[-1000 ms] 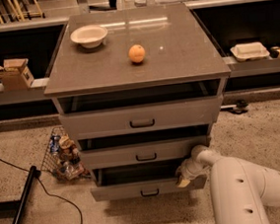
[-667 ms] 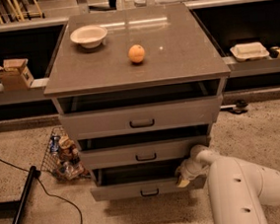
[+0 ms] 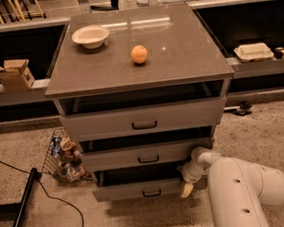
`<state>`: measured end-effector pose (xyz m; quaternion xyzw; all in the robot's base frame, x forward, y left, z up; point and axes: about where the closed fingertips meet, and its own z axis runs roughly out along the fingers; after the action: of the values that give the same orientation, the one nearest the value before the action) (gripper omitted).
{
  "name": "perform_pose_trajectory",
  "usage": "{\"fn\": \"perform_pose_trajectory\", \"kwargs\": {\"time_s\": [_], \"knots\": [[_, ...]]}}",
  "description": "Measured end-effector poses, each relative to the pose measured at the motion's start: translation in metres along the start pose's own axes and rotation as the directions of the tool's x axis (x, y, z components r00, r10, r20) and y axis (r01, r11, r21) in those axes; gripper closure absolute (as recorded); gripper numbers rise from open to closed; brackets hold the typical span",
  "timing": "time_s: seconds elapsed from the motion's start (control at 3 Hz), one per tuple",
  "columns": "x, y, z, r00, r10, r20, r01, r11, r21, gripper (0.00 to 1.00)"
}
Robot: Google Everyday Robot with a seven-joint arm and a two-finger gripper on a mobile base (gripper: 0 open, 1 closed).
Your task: Open bottom drawer
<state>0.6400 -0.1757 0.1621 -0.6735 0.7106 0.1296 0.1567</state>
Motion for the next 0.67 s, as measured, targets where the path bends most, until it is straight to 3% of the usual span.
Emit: {"fn": "perform_pose_trajectory", "kwargs": {"time_s": [0.67], "knots": [[0.005,0.029,0.004,0.997,0.048,-0.053,-0.053,0.9947,-0.088,0.0]]}}
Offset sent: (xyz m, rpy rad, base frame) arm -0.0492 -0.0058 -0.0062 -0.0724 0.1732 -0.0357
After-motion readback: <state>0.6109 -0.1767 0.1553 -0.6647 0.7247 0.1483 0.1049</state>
